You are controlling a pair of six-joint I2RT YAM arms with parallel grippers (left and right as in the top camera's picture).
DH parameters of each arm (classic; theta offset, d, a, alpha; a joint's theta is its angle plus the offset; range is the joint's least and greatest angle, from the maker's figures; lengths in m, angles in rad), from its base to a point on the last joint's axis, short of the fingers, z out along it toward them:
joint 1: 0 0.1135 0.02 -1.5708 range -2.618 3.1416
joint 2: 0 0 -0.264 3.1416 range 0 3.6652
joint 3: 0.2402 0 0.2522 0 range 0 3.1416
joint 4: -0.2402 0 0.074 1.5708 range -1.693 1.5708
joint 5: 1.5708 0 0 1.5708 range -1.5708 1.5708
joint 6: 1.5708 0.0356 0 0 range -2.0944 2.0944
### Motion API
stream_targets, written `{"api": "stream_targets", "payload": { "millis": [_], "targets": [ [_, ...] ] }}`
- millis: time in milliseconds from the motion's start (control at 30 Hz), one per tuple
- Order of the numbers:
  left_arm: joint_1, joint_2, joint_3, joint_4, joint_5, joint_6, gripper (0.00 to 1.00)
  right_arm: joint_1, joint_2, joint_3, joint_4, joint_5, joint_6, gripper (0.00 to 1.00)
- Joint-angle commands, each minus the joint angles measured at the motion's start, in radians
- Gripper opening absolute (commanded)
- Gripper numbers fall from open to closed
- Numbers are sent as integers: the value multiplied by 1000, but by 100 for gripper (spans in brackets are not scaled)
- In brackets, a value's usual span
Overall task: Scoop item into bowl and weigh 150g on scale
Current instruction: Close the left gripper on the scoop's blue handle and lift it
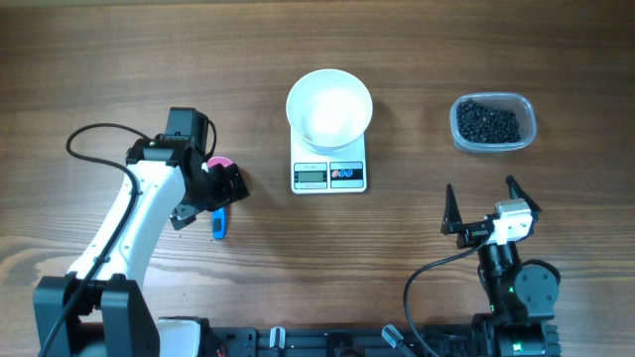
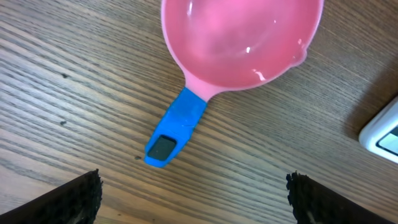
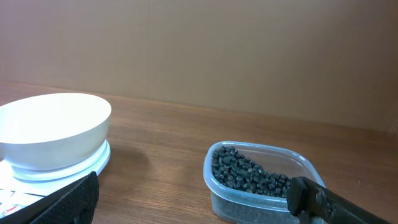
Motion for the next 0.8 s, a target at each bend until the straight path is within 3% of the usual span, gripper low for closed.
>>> {"api": "stream_targets", "payload": {
  "millis": [0, 200, 400, 533, 767],
  "targets": [
    [8, -7, -21, 3, -19, -13, 100, 6, -10, -1, 2, 13, -9, 100],
    [9, 1, -151, 164, -13, -12, 100, 6, -10, -1, 2, 13, -8, 100],
    [8, 39, -203, 322, 16, -3, 88, 6, -10, -1, 2, 13, -9, 100],
    [8, 82, -222, 390, 74, 21, 87, 6, -10, -1, 2, 13, -8, 100],
    [10, 127, -222, 434, 77, 21, 64, 6, -10, -1, 2, 13, -8, 100]
  ]
}}
